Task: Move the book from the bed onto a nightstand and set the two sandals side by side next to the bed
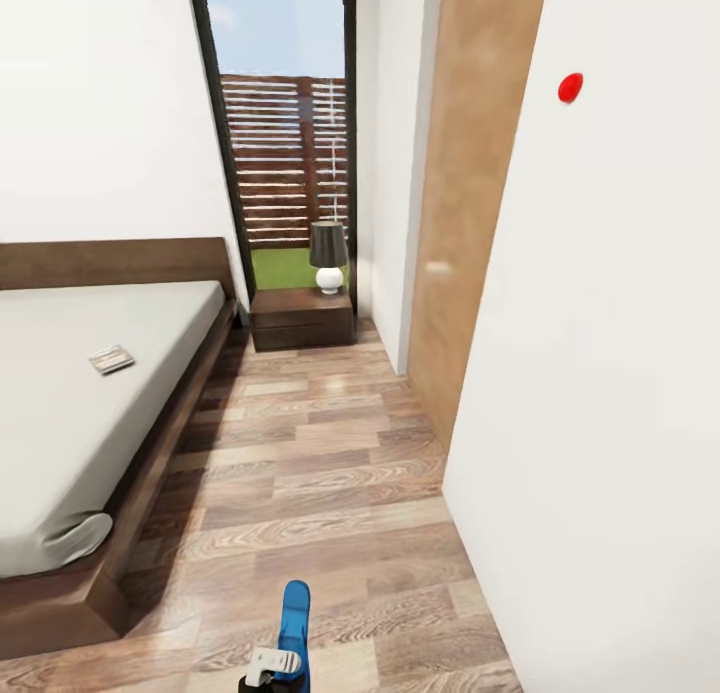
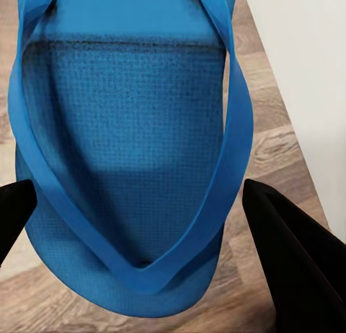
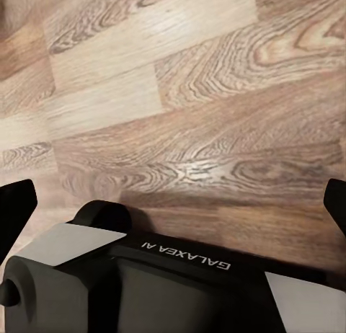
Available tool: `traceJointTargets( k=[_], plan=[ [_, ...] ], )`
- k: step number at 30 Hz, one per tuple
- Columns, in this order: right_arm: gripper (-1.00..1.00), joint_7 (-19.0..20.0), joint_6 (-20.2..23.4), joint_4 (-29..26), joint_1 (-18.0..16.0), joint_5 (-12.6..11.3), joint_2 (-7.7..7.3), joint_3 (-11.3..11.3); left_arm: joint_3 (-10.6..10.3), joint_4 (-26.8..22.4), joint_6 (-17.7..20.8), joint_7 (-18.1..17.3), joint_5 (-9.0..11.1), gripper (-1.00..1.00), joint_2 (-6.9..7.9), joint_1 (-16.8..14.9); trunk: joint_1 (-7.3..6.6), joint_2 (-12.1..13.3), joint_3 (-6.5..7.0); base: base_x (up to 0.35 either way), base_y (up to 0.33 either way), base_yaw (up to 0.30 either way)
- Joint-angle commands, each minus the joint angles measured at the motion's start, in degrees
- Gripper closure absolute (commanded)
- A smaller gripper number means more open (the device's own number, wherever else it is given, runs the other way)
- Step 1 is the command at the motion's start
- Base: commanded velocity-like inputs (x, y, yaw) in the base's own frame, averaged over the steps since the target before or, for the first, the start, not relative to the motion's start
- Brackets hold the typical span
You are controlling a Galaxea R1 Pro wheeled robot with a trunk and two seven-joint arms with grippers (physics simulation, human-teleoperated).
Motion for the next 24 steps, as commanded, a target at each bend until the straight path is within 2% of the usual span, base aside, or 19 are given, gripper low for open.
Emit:
traceJointTargets(
  k=[1,24],
  plan=[
    [-1.00,0.1,0.4,-0.1,0.0,-0.6,-0.04,0.5,0.0,0.1,-0.1,-0.2,0.3,1.00,0.01,0.0,0.01,0.0,-0.05,0.153,0.000,0.003],
    [-1.00,0.1,0.4,-0.1,0.0,-0.6,-0.01,0.5,0.1,0.1,-0.1,-0.2,0.4,1.00,0.02,-0.1,0.01,0.0,-0.05,0.254,-0.011,0.000]
  ],
)
